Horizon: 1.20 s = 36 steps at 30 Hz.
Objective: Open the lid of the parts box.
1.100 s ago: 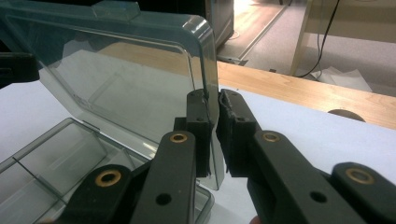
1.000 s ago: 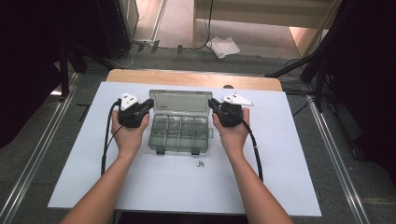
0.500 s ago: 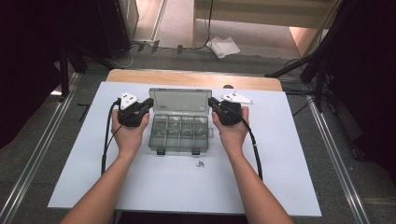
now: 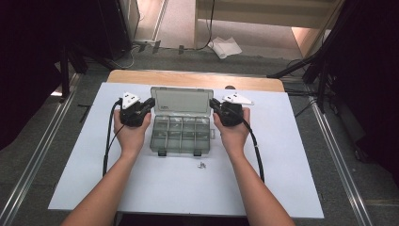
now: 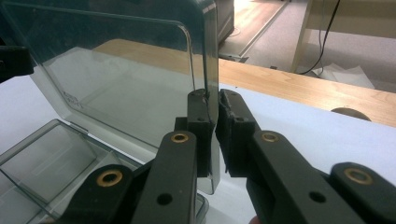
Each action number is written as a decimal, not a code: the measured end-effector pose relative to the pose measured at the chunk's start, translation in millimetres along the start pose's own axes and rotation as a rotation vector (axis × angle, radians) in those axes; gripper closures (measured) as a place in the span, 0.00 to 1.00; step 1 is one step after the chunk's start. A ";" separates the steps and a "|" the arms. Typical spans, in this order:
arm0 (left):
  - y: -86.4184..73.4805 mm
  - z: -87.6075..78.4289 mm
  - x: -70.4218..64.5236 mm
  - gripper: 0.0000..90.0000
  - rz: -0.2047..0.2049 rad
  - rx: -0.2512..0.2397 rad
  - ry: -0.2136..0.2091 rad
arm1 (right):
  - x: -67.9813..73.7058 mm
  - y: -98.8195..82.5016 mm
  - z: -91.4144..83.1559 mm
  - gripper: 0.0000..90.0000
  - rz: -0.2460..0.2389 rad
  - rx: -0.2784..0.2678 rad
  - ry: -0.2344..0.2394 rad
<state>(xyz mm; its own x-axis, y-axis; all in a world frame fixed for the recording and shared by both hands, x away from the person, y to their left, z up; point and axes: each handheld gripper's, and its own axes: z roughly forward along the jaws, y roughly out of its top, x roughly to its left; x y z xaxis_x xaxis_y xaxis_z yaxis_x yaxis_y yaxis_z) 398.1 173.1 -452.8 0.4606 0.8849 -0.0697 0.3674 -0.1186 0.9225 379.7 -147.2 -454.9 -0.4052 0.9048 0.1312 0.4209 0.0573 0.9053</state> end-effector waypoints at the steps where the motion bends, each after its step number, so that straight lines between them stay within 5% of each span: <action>1: 0.1 0.2 0.2 0.94 0.000 0.002 0.000 | -0.1 -0.2 0.4 0.94 -0.001 0.000 -0.001; 18: -1.0 5.5 1.4 0.94 -0.014 -0.003 0.005 | -1.6 -5.3 7.5 0.94 0.007 0.021 -0.007; 36: -4.8 20.9 8.7 0.94 -0.031 0.068 -0.003 | -7.2 -12.7 18.7 0.94 0.025 0.063 -0.003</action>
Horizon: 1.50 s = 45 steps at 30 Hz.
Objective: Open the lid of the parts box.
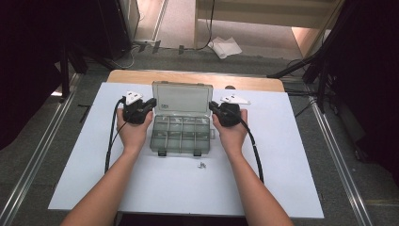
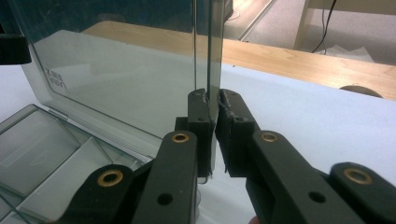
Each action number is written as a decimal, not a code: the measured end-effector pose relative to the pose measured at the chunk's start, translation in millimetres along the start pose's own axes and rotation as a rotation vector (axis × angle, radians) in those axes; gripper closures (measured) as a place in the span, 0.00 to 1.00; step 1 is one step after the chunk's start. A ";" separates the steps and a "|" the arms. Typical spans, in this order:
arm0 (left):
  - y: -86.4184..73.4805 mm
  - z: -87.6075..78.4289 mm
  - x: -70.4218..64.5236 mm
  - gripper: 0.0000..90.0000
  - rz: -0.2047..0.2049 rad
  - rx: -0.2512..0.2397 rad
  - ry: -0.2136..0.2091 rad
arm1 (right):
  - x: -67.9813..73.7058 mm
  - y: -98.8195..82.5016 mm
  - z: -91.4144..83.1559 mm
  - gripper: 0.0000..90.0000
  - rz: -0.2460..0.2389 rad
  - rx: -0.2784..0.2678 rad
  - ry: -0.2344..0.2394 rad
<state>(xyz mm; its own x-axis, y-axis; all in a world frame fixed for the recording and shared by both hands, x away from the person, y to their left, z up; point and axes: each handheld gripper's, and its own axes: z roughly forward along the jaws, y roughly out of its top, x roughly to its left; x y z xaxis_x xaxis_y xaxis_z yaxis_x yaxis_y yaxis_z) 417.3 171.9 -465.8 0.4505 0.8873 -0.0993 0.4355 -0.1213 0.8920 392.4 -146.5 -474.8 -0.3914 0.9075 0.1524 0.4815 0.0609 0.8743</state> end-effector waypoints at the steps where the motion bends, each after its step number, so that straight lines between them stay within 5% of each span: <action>1: -0.1 0.9 0.5 0.94 -0.001 0.001 -0.004 | -0.3 -0.4 0.4 0.94 0.005 0.003 0.000; 45: -13.0 19.1 11.0 0.92 -0.057 0.077 -0.037 | -9.7 -15.2 18.1 0.94 0.058 0.110 0.026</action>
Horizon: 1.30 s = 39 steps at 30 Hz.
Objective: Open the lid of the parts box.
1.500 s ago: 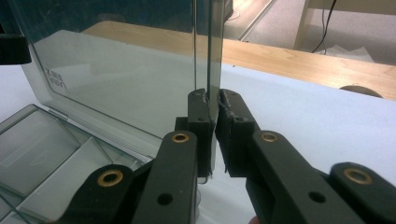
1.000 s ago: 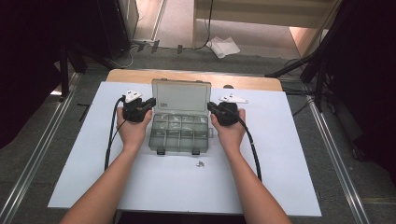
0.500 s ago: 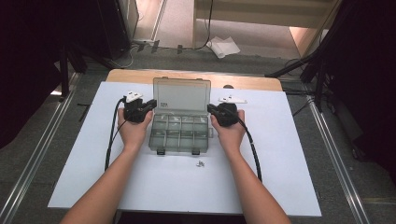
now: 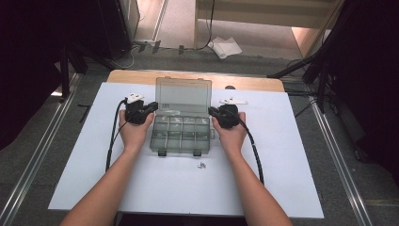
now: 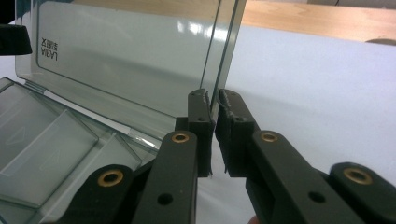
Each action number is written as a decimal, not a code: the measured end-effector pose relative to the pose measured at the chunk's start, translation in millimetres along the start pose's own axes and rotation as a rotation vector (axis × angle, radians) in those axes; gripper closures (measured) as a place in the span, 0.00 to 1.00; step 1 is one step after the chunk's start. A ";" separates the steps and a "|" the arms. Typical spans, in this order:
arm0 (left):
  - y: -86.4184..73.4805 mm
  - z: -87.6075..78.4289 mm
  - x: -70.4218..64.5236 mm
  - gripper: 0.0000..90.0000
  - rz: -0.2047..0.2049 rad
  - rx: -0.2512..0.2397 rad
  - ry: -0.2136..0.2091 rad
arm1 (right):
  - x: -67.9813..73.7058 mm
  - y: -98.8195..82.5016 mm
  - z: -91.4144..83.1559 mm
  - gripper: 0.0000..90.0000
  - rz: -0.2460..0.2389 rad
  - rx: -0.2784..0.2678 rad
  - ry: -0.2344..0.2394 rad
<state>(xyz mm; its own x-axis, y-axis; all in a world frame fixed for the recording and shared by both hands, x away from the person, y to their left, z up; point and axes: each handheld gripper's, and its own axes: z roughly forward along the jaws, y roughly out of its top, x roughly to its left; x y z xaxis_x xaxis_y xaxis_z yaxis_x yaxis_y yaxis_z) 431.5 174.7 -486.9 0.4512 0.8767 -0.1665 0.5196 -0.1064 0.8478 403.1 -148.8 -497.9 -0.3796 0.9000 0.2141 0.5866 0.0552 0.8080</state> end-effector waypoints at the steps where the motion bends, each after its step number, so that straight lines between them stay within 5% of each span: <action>1: -0.2 0.4 0.2 0.92 -0.001 0.003 0.000 | -0.3 -0.2 0.5 0.94 0.006 0.000 0.001; 16: -4.8 6.1 4.0 0.93 -0.018 0.049 -0.005 | -4.1 -4.8 6.6 0.95 0.024 0.030 0.018; 39: -5.4 4.8 4.0 0.92 -0.003 0.053 0.007 | -5.0 -4.4 6.2 0.93 0.016 0.037 0.022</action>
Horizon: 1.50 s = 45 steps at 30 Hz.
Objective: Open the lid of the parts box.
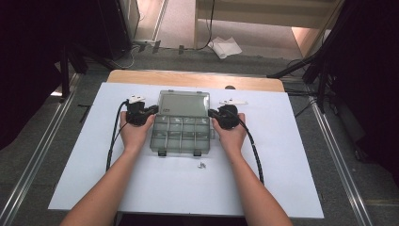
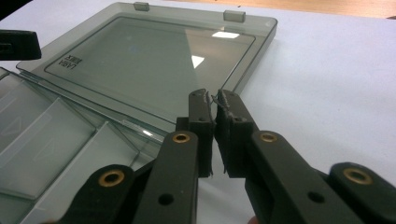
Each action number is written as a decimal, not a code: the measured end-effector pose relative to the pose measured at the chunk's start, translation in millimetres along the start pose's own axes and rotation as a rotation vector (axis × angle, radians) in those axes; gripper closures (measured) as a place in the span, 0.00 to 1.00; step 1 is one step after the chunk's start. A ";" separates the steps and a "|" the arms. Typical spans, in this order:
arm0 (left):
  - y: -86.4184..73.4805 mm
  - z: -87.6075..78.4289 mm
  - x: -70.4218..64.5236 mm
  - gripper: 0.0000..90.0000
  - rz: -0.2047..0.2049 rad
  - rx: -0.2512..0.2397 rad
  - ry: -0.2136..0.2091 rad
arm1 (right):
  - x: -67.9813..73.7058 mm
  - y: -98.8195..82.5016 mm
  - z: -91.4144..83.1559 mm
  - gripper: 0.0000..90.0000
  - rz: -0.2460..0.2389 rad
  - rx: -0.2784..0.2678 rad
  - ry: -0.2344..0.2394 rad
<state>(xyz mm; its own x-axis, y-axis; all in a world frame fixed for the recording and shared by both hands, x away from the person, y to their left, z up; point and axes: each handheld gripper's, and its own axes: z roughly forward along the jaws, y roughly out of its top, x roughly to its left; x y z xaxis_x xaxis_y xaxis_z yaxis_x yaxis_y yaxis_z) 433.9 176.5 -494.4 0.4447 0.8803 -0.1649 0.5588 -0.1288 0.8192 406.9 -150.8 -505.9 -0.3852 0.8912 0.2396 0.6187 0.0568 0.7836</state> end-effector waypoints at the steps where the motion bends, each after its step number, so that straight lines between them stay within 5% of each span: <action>1: 0.4 -1.7 0.6 0.92 -0.003 -0.009 0.001 | -0.2 0.0 -0.6 0.92 -0.001 0.000 -0.002; 7: 0.1 -12.3 3.1 0.92 -0.008 -0.048 -0.017 | -1.3 -0.6 -6.8 0.84 -0.012 -0.003 -0.003; 8: -0.4 -14.1 2.6 0.83 -0.002 -0.055 -0.016 | -2.1 -0.8 -8.1 0.82 -0.011 -0.005 0.000; 15: -2.4 -32.0 -2.3 0.75 0.016 -0.112 -0.036 | -4.2 -2.6 -18.3 0.67 -0.016 -0.021 0.028; 20: -0.7 -48.4 -6.5 0.70 0.041 -0.150 -0.059 | -3.5 -2.8 -25.9 0.58 -0.072 -0.013 0.071; 28: -8.5 -69.8 -15.3 0.49 0.079 -0.183 -0.096 | 0.0 -3.8 -40.5 0.36 -0.118 0.007 0.119; 32: -13.5 -80.6 -18.4 0.34 0.096 -0.191 -0.101 | 3.8 -5.8 -46.5 0.24 -0.170 0.032 0.125; 38: -21.0 -97.7 -20.8 0.09 0.103 -0.196 -0.118 | 5.8 -11.4 -54.8 0.14 -0.173 0.048 0.150; 40: -24.8 -103.1 -22.8 0.00 0.118 -0.202 -0.126 | 5.9 -14.1 -55.8 0.03 -0.186 0.056 0.159; 45: -33.9 -116.3 -28.8 0.00 0.163 -0.240 -0.111 | 10.7 -17.9 -57.7 0.00 -0.228 0.103 0.172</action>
<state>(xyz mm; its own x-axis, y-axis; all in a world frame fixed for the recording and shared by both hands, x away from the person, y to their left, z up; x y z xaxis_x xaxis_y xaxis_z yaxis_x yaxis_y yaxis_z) 320.7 208.6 -453.6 0.5962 0.7999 -0.0690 0.2986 -0.1412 0.9439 352.2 -168.3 -484.3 -0.6269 0.7615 0.1647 0.5658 0.2997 0.7682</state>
